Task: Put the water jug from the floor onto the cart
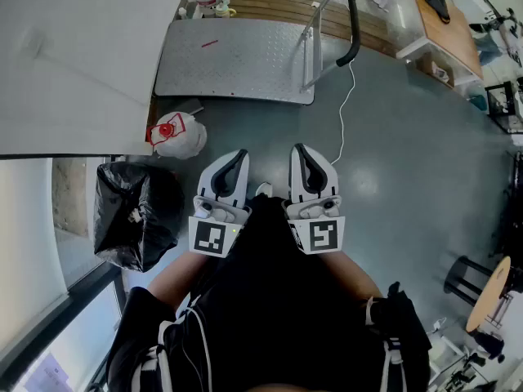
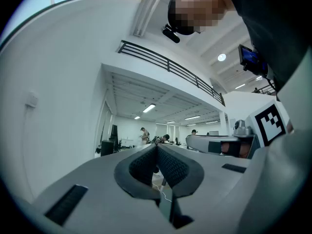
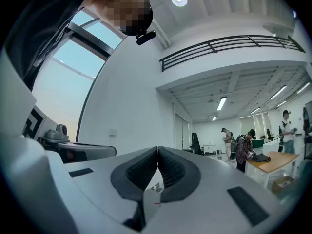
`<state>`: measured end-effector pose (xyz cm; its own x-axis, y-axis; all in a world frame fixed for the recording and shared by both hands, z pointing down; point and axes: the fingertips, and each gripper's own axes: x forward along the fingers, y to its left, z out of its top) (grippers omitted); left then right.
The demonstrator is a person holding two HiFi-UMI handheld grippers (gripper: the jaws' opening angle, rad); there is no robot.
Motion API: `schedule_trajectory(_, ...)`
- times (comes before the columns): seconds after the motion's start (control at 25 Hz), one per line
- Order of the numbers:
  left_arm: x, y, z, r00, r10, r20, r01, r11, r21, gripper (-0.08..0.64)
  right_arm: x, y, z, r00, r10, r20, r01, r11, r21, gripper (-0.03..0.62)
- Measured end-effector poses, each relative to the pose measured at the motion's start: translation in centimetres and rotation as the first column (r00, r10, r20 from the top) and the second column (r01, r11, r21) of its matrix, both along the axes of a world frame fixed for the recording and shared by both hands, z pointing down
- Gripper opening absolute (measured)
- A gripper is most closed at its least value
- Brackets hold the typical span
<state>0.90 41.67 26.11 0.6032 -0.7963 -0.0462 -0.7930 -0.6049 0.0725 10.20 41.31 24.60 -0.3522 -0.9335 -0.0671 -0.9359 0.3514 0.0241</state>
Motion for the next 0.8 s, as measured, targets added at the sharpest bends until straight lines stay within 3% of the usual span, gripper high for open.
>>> schedule_trajectory(0.32, 0.2, -0.4, 0.0, 0.999, -0.037, -0.012, 0.037, 0.999, 0.013, 0.018, 1.3, 0.6, -0.4, 0.998, -0.017, 0.058, 0.016, 1.000, 0.026, 0.018)
schedule_trajectory(0.48, -1.0, -1.3, -0.5, 0.994, -0.095, -0.055, 0.095, 0.995, 0.001, 0.018, 2.5, 1.0, 0.2, 0.998, 0.010, 0.065, -0.010, 1.000, 0.009, 0.018)
schedule_trajectory(0.8, -0.7, -0.8, -0.8, 0.991, -0.128, -0.028, 0.128, 0.991, 0.029, 0.018, 4.0, 0.9, 0.8, 0.996, 0.028, 0.084, -0.027, 1.000, -0.011, 0.018)
